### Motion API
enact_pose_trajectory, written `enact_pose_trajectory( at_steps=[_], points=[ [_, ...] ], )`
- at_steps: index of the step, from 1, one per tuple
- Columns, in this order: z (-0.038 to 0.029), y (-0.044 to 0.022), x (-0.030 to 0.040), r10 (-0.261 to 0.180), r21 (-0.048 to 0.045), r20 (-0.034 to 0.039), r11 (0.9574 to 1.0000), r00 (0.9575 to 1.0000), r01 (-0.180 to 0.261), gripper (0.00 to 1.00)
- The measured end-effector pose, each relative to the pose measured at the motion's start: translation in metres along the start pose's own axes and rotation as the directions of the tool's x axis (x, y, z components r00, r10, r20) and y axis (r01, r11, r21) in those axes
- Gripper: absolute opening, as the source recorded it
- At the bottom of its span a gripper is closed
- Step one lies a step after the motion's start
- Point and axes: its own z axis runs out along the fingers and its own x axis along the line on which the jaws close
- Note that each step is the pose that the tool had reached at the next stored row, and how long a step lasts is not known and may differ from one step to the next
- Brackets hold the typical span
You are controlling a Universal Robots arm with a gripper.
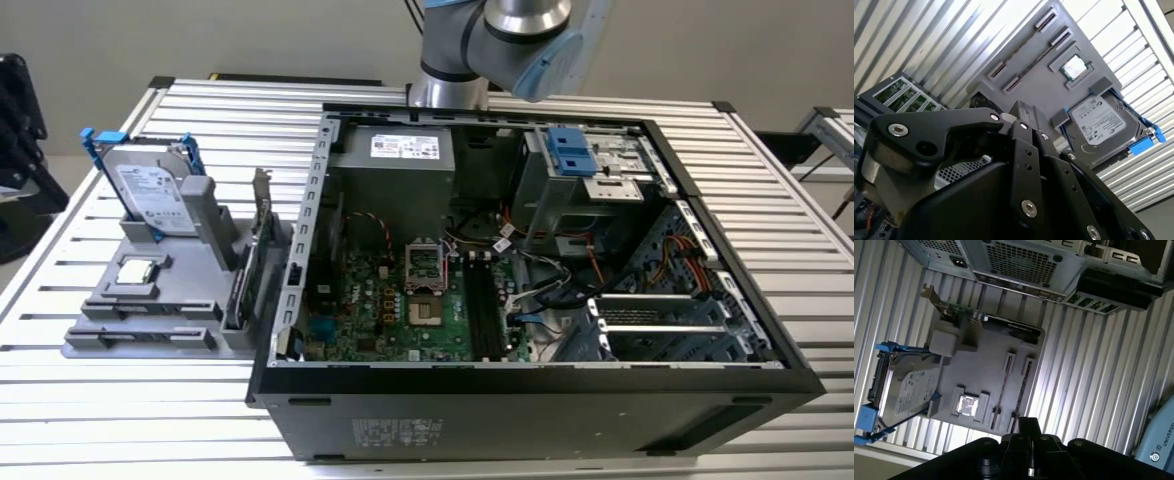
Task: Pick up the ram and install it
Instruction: 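Pick up the ram and move it above insertion slot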
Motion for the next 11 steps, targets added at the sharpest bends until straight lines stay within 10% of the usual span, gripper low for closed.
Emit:
enact_pose_trajectory(
  at_steps=[11],
  points=[
    [0.0004, -0.0001, 0.0, 0.157, 0.0103, 0.0046, 0.9875, 0.9876, -0.157, 0.0]
  ],
)
